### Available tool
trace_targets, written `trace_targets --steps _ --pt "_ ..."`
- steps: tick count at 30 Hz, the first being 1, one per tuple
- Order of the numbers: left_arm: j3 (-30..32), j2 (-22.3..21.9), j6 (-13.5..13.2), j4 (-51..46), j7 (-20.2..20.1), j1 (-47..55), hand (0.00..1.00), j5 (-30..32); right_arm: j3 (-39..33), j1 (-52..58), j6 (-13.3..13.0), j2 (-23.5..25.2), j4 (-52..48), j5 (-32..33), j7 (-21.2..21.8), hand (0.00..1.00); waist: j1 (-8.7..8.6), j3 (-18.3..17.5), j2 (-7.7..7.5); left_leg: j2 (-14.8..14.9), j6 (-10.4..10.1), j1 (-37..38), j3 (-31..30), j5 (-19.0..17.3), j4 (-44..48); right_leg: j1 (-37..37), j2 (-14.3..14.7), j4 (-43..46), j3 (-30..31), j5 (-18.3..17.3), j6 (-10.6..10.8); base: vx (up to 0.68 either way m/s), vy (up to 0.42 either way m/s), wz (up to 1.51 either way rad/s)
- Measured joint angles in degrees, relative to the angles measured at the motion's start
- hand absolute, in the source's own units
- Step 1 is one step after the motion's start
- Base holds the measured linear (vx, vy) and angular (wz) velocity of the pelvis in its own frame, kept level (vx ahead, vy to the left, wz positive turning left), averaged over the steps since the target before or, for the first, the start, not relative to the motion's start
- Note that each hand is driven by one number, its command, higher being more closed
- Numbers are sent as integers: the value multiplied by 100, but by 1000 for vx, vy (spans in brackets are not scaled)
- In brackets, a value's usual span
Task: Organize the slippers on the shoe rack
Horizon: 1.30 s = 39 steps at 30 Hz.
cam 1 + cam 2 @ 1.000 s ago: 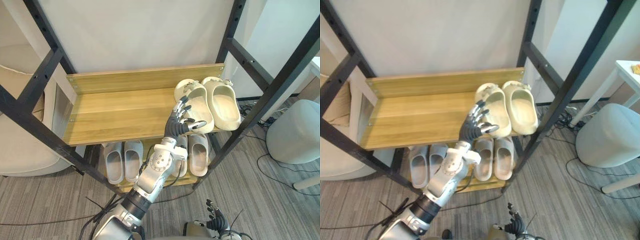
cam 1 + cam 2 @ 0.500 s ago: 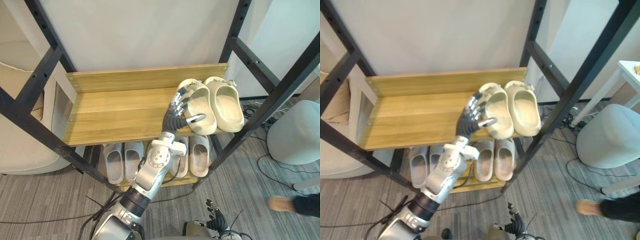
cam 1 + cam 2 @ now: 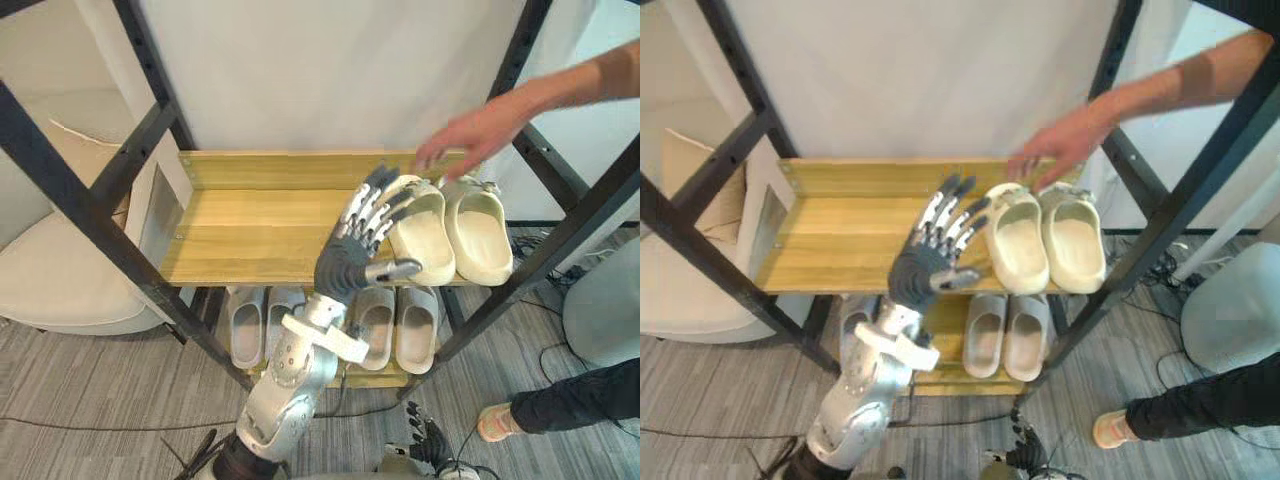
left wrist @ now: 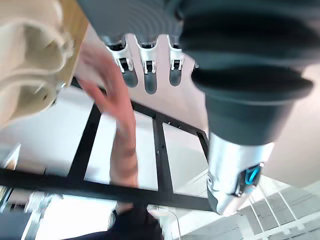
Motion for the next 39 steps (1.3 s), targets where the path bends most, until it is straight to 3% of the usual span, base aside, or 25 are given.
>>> trace_targets --steps 4,9,13,17,24,28,39 --pt "-462 313 68 426 -388 427 0 -142 8 -132 4 18 287 -7 -6 0 20 -132 28 -16 3 30 -123 0 -19 208 -4 -144 -131 4 1 -41 -4 15" --pt "-475 424 256 1346 -750 841 0 -122 6 -325 2 23 672 -6 -38 0 46 -276 86 2 -9 141 -155 19 -92 339 33 -232 -145 27 -3 -2 -2 1" --pt "-328 439 276 2356 -936 1036 0 2 14 -577 2 29 1064 -10 -108 0 49 -303 117 68 -40 240 -145 87 -212 388 107 -389 -140 106 -7 -7 -14 -6" --pt "318 396 289 3735 -956 1109 0 541 -12 -767 -9 39 1395 -8 -153 0 35 -308 139 87 -62 326 -175 203 -368 458 169 -535 -153 182 -30 50 -13 2" --pt "2032 289 277 5997 -273 1098 0 2197 -167 -985 -32 111 1820 -5 -245 0 19 -228 132 75 -79 444 -305 291 -558 588 187 -666 -283 188 -33 4 -7 9" --pt "2568 296 282 6656 58 1117 0 2522 -292 -1013 -32 185 1872 -5 -298 0 27 -168 103 73 -88 514 -306 358 -699 594 195 -680 -287 187 -35 0 0 0" --pt "3445 94 278 6972 425 1140 0 2926 -412 -1079 -36 231 1979 -4 -348 0 42 -115 89 74 -89 538 -298 371 -745 584 192 -674 -289 184 -34 0 0 0"
